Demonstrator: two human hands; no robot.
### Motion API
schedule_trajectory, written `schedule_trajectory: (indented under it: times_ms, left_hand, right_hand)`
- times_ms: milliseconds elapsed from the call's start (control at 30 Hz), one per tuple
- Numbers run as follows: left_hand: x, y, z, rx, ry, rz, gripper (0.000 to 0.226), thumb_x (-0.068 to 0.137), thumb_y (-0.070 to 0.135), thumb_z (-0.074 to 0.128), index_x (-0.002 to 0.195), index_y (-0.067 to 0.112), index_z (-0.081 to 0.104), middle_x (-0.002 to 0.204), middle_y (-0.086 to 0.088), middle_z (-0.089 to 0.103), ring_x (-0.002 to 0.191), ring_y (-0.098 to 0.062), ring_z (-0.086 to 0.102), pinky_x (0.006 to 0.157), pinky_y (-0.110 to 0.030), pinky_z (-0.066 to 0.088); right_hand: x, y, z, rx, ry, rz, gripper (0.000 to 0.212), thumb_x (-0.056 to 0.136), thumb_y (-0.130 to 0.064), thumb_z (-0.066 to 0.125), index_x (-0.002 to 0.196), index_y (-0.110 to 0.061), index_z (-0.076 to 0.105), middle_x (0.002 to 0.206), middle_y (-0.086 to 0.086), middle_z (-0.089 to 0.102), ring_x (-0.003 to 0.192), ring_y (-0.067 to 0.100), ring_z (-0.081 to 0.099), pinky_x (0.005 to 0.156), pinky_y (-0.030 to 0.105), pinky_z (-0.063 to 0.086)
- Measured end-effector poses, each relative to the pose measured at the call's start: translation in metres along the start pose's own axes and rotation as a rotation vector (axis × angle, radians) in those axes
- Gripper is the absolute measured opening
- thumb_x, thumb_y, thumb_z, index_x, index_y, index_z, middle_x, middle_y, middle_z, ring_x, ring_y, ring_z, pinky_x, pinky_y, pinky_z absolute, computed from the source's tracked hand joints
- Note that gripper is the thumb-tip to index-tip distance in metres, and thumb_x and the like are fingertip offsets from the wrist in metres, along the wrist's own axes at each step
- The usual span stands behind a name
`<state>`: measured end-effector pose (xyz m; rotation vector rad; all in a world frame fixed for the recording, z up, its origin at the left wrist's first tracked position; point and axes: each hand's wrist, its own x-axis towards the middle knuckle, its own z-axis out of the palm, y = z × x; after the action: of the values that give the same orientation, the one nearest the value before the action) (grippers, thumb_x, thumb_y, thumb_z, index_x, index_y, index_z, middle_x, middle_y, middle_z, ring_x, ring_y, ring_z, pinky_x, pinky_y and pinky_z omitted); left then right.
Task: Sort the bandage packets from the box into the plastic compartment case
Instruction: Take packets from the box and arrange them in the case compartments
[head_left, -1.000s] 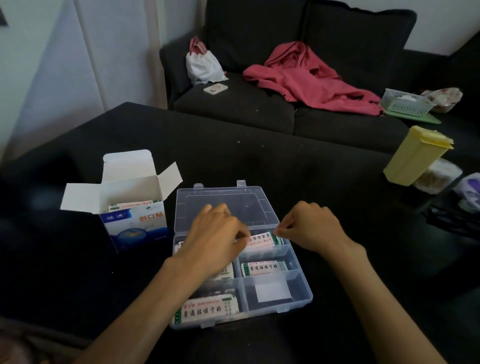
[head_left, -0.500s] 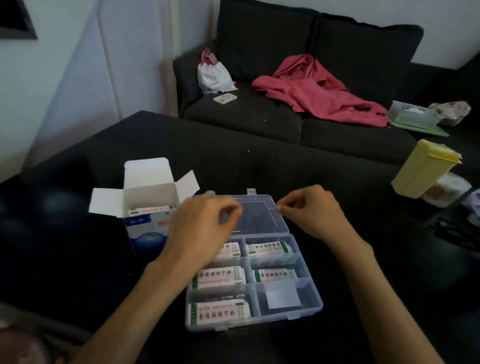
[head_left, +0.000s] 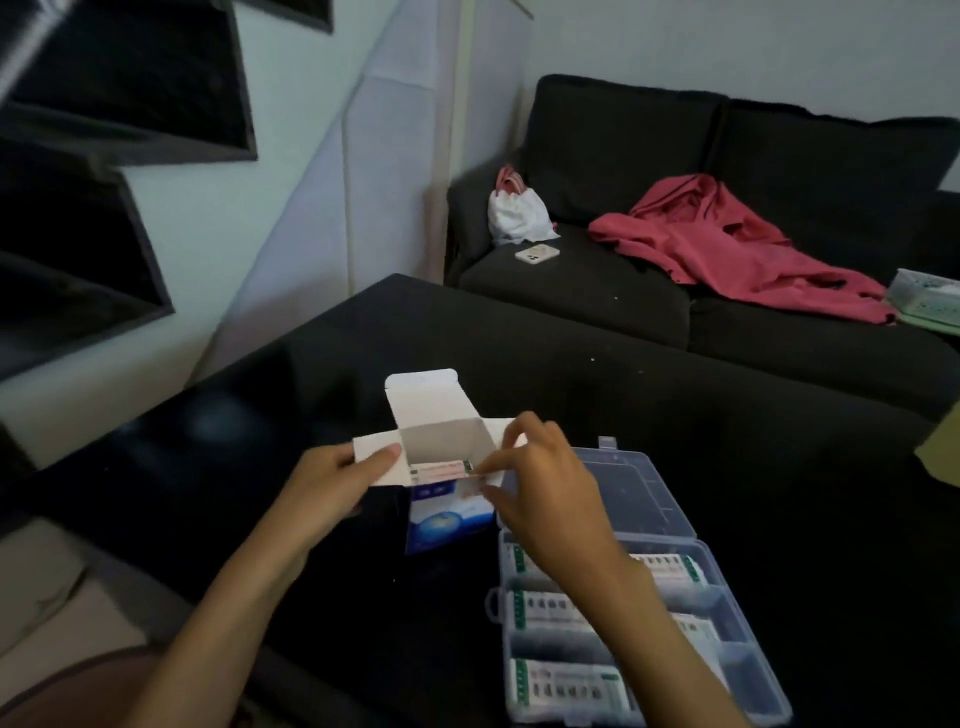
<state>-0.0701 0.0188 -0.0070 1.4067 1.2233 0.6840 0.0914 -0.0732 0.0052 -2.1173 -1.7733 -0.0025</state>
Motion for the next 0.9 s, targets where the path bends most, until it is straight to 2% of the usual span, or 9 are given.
schedule_trajectory:
  times_ms: [33,133,267,333,433,500,600,733,900]
  left_hand:
    - [0.000,0.001,0.002,-0.035,-0.014,0.022,0.009,0.089,0.024,0.062,0.094,0.023,0.070,0.088,0.005,0.070,0.095,-0.016,0.064,0.081,-0.033,0.050]
    - [0.001,-0.001,0.006,0.012,0.067,0.199,0.010,0.086,0.023,0.065,0.078,0.026,0.071,0.080,0.005,0.073,0.085,-0.017,0.069,0.083,-0.043,0.055]
    - [-0.010,0.002,0.009,0.068,0.189,0.439,0.010,0.082,0.030,0.064,0.086,0.029,0.073,0.077,0.010,0.073,0.081,-0.013,0.069,0.077,-0.041,0.056]
    - [-0.009,0.002,0.008,0.094,0.203,0.420,0.009,0.084,0.024,0.067,0.081,0.029,0.074,0.075,0.010,0.072,0.079,-0.014,0.069,0.078,-0.044,0.055]
    - [-0.003,-0.001,-0.001,0.079,0.149,0.305,0.020,0.073,0.027,0.071,0.079,0.046,0.071,0.082,0.015,0.072,0.084,-0.011,0.068,0.084,-0.043,0.054]
    - [-0.002,-0.001,-0.004,0.061,0.102,0.261,0.026,0.060,0.032,0.062,0.079,0.050,0.068,0.088,0.019,0.071,0.088,-0.007,0.066,0.087,-0.041,0.053]
    - [0.000,-0.003,-0.001,0.081,0.099,0.301,0.025,0.062,0.042,0.062,0.084,0.049,0.068,0.091,0.021,0.070,0.091,-0.006,0.065,0.088,-0.040,0.052]
    - [0.007,-0.008,0.003,0.134,0.226,0.378,0.018,0.078,0.044,0.071,0.089,0.030,0.076,0.091,0.016,0.071,0.098,-0.010,0.065,0.088,-0.037,0.050]
    - [0.014,-0.007,0.004,0.140,0.249,0.344,0.017,0.079,0.044,0.069,0.088,0.032,0.076,0.093,0.014,0.073,0.097,-0.009,0.065,0.088,-0.034,0.050]
  right_hand:
    - [0.000,0.000,-0.001,0.012,-0.012,0.019,0.031,0.086,-0.036,0.063,0.117,-0.031,0.064,0.122,-0.010,0.042,0.113,0.007,0.037,0.088,0.018,0.040]
    - [-0.001,0.003,-0.011,0.059,-0.110,-0.004,0.026,0.087,-0.026,0.064,0.113,-0.028,0.066,0.120,-0.011,0.042,0.111,0.003,0.037,0.091,0.020,0.043]
    - [-0.002,0.014,-0.023,0.132,-0.198,0.050,0.041,0.086,0.002,0.048,0.100,-0.029,0.071,0.120,-0.004,0.054,0.100,0.011,0.053,0.083,0.030,0.049]
    - [-0.003,0.016,-0.021,0.110,-0.160,0.079,0.036,0.088,-0.003,0.049,0.104,-0.029,0.070,0.122,-0.001,0.057,0.099,0.014,0.057,0.080,0.029,0.052]
    - [-0.004,0.016,-0.013,0.120,-0.074,0.100,0.027,0.092,-0.013,0.052,0.108,-0.028,0.068,0.117,-0.002,0.061,0.101,0.015,0.059,0.083,0.030,0.053]
    - [-0.004,0.013,-0.012,0.159,-0.029,0.072,0.023,0.092,-0.019,0.055,0.110,-0.028,0.067,0.109,-0.004,0.064,0.090,0.006,0.059,0.075,0.020,0.050]
    - [-0.001,0.003,-0.008,0.164,0.005,0.015,0.022,0.091,-0.027,0.058,0.111,-0.026,0.068,0.101,-0.007,0.067,0.079,0.001,0.056,0.068,0.012,0.045]
    - [0.012,-0.015,0.001,0.071,0.013,-0.100,0.023,0.092,-0.025,0.058,0.112,-0.026,0.067,0.108,-0.004,0.068,0.092,0.009,0.062,0.080,0.024,0.052]
    - [0.042,-0.026,0.009,-0.201,-0.145,-0.236,0.035,0.093,-0.025,0.055,0.127,-0.033,0.054,0.118,0.003,0.064,0.103,0.025,0.062,0.088,0.035,0.049]
